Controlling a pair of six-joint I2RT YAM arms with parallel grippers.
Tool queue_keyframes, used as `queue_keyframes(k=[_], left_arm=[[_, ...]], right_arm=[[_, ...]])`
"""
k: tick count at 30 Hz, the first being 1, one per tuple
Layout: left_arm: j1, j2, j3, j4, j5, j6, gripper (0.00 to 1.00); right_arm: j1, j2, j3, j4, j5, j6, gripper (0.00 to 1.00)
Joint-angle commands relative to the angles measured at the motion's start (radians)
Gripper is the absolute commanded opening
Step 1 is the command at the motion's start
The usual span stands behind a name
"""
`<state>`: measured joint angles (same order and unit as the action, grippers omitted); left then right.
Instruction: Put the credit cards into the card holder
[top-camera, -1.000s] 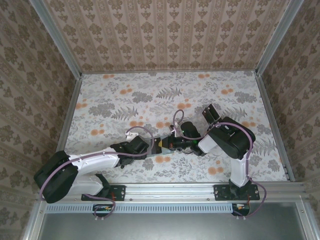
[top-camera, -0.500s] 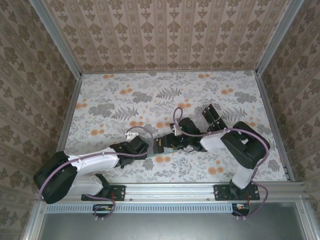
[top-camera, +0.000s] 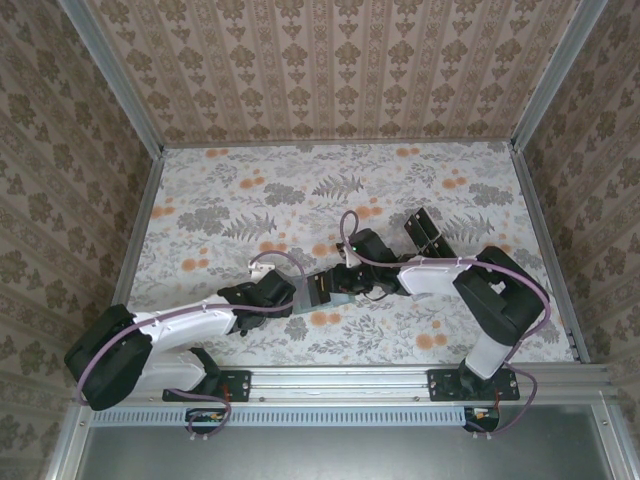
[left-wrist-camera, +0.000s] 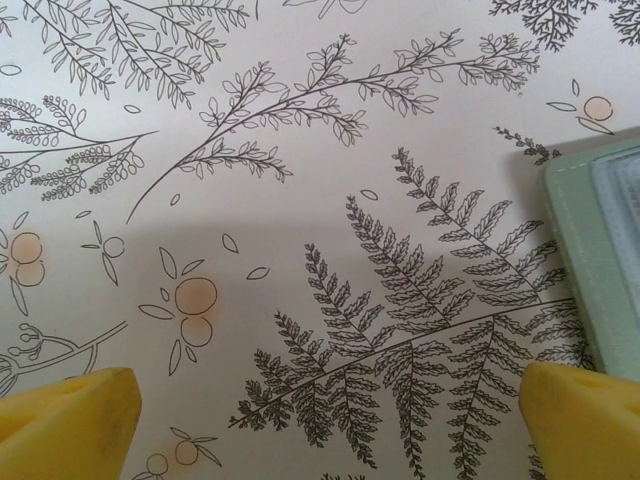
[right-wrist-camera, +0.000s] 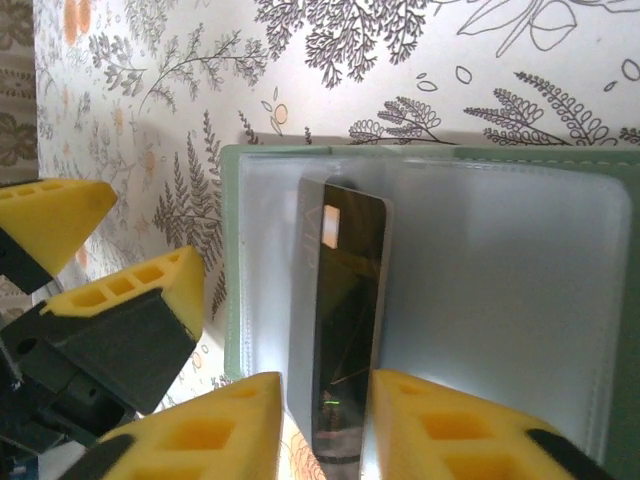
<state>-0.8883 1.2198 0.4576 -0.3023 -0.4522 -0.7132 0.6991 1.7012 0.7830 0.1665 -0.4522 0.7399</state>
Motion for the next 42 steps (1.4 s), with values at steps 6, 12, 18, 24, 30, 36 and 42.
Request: queue_keyframes(k=[6,12,18,24,30,36,42], left_arm=[[0.009,0.016,0.0,0.012,0.001,0.004,1.0],[0.011,0.042,0.004,0.028,0.006,0.008,1.0],[0.012,0.074,0.01,0.047,0.012,0.014,1.0],[0.011,0.09,0.013,0.061,0.02,0.014,1.0],[0.011,0.09,0.015,0.06,0.023,0.017,1.0],[0.012,0.074,0.024,0.041,0.018,0.02,1.0],[0.025,0.023,0.038,-0.003,0.001,0.024,1.0]], right_arm=[[0.018,0.051,0.034,-0.03,0.022,-0.01,0.1],[0.033,0.077,0.047,-0.021,0.021,0.001,0.07],[0.052,0.095,0.066,-0.022,0.021,0.004,0.06],[0.068,0.11,0.09,-0.028,0.021,0.006,0.06],[0.086,0.133,0.117,-0.028,0.013,0.013,0.07],[0.088,0.126,0.116,-0.031,0.01,0.018,0.13],[0.088,0.08,0.112,-0.048,0.027,0.018,0.35]])
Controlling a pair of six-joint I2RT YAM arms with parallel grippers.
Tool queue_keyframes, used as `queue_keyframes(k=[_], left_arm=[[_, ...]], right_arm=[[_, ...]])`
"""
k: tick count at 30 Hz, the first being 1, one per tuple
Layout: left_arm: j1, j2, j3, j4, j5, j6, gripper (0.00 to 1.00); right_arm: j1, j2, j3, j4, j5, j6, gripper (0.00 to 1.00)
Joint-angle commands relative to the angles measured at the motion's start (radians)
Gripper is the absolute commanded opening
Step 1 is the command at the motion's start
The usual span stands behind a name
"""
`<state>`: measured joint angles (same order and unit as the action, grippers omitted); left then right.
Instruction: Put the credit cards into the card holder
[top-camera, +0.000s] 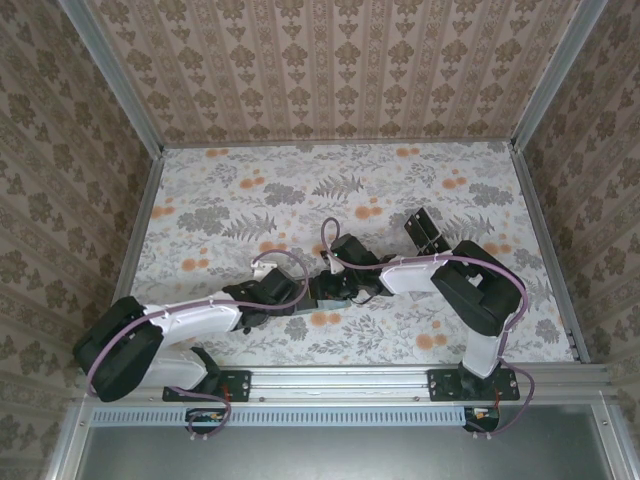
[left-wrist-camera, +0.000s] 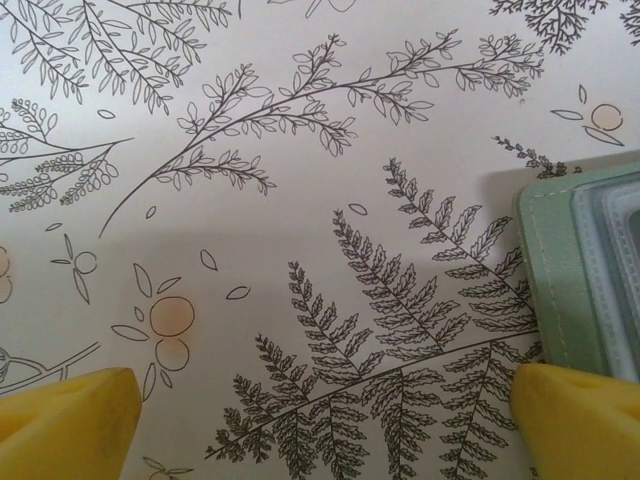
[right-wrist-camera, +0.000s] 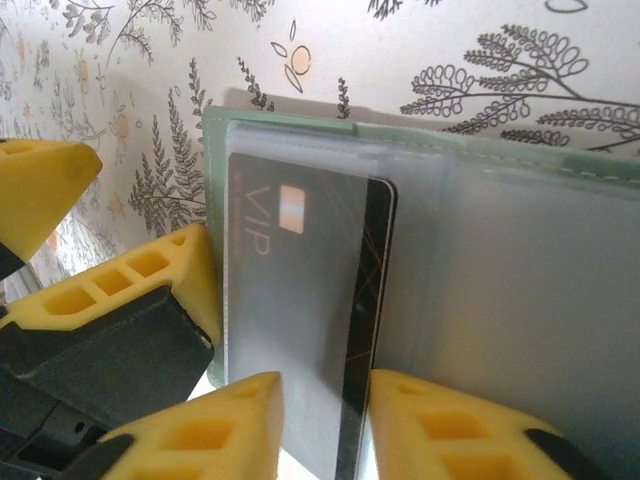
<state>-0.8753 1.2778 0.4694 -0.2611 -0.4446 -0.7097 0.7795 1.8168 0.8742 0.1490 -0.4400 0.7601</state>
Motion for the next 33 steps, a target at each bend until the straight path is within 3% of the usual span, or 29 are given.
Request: queue_keyframes(k=[1,6,12,21,33], left_arm=[[0.017,-0.046,0.028,-0.05,-0.008,0.023,1.0],[0.049,-0.099,0.032,-0.079,-0.01,0.029,1.0],[0.074,-0.137,0.044,-0.094,0.0,0.044,1.0],[0.075,-0.152,0.077,-0.103,0.046,0.048,1.0],[0.032,-0.113,0.084,-0.054,0.058,0.003,1.0]], right_arm=[[0.007,-0.042,0.022,-0.035,0.02,-0.004,0.37],[0.006,-0.086,0.022,-0.066,0.043,-0.015,0.5],[0.0,-0.172,0.015,-0.128,0.09,-0.032,0.52],[-0.004,-0.282,0.048,-0.402,0.358,-0.136,0.51],[0.016,-0.209,0.137,-0.439,0.323,-0.292,0.47]])
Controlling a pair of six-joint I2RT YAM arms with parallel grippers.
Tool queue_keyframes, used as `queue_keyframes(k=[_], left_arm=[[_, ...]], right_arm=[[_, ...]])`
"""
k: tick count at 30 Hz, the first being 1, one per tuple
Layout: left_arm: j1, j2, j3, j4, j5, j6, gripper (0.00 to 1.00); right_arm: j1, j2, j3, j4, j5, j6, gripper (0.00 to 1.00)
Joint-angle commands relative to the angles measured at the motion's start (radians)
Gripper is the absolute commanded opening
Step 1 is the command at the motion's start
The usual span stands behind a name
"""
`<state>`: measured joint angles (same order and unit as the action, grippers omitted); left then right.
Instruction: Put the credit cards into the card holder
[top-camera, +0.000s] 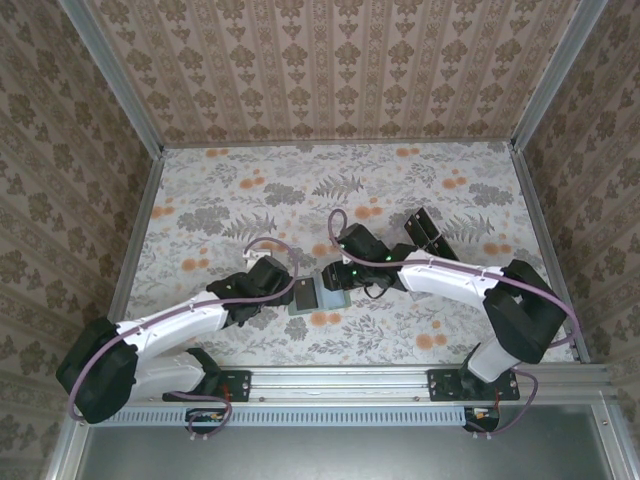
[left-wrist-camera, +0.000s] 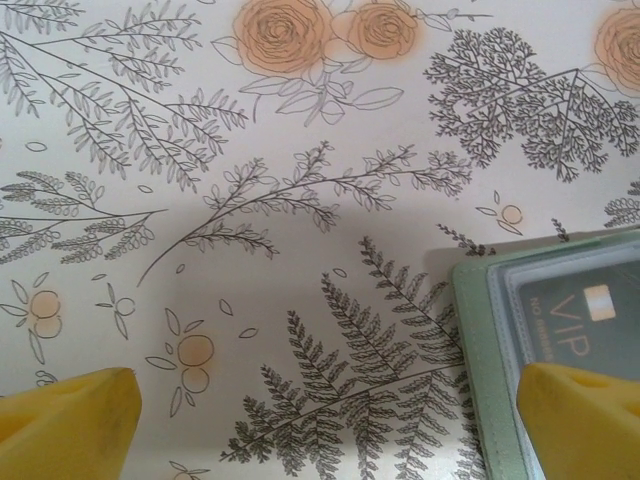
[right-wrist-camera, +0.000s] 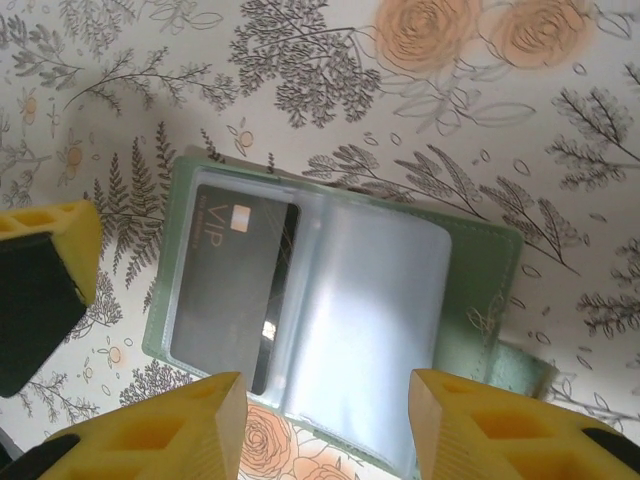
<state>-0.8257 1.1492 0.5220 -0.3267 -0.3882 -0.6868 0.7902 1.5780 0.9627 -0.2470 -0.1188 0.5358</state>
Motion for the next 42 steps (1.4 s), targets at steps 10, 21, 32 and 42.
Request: queue_keyframes(k=[10,21,32,42], left_arm=[[-0.058,0.037,0.025,0.009,-0.025,-0.044,1.0],[-0.064,0.031,0.017,0.014,-0.031,-0.046,1.0],[-0.064,0.032,0.012,0.026,-0.028,-0.042,1.0],[-0.064,0.036,0.007,0.047,-0.022,-0.032,1.0]], right_arm=[[0.008,0.147,0.128,-0.063,-0.019,-0.109,0.48],[0.006,0.196,0.126,-0.119,0.053,-0.149,0.5],[-0.001,0.236,0.064,-0.051,-0.011,-0.083,0.53],[-0.012,0.222,-0.054,0.178,-0.179,0.114,0.53]])
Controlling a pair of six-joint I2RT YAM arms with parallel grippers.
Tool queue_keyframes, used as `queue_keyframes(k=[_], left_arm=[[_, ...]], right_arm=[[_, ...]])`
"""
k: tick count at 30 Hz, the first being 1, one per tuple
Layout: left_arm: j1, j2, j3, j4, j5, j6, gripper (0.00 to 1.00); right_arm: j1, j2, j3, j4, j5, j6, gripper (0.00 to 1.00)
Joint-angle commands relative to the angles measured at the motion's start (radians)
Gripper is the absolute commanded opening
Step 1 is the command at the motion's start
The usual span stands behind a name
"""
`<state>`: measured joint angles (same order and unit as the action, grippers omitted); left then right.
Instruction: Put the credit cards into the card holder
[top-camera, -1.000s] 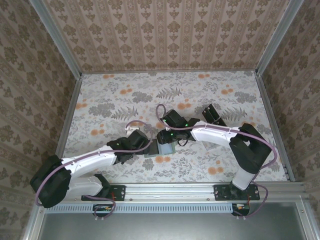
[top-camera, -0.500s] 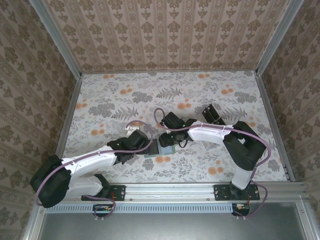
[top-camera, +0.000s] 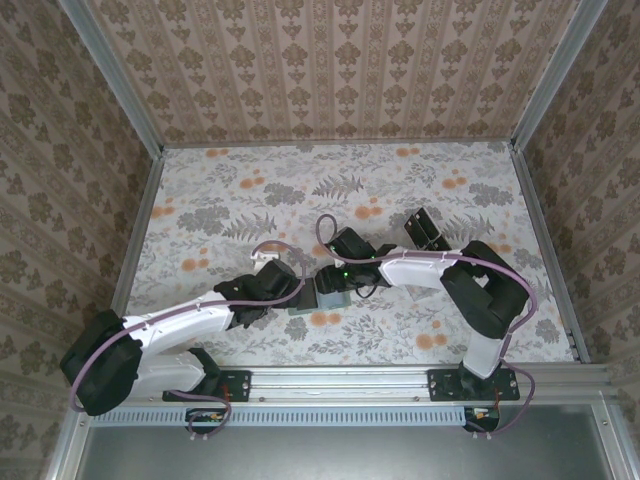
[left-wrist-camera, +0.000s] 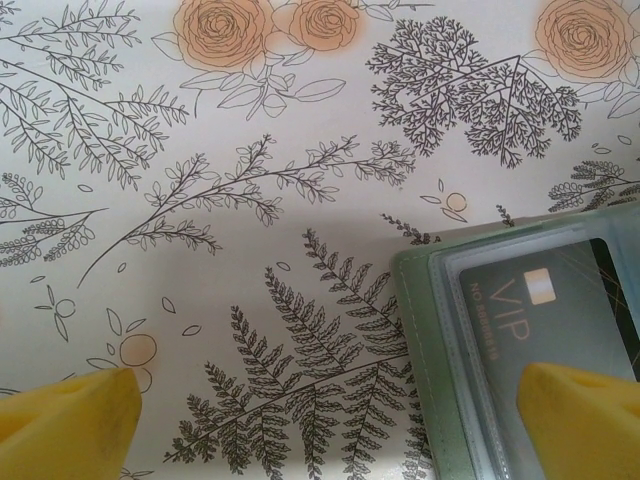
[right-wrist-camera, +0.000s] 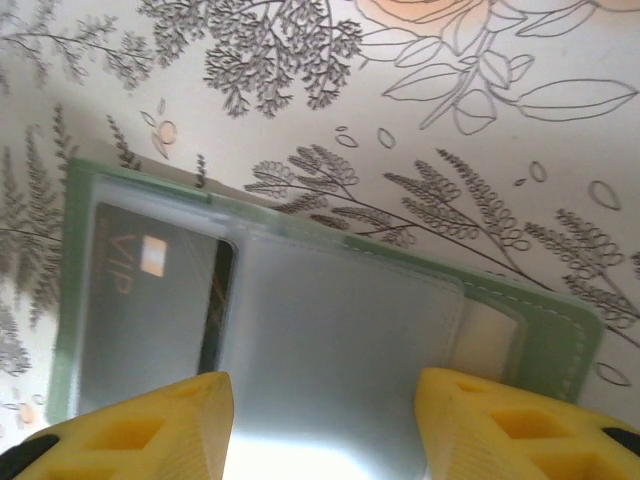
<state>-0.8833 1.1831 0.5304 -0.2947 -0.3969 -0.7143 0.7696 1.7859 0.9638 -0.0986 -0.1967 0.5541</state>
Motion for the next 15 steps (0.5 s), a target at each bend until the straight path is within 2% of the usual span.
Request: queue_keyframes(k=[1,15], left_arm=[[-0.008,0.001,-0.001,0.018,-0.013,-0.003,1.0],[-0.031,-0.064,-0.05,0.048,-0.013,-0.011,1.0]], right_arm=[[0.008,0.012,-0.063,0.045,-0.112,0.11,0.53],[-0.007,0.011,-0.112,0.231,-0.184,0.303,0.52]])
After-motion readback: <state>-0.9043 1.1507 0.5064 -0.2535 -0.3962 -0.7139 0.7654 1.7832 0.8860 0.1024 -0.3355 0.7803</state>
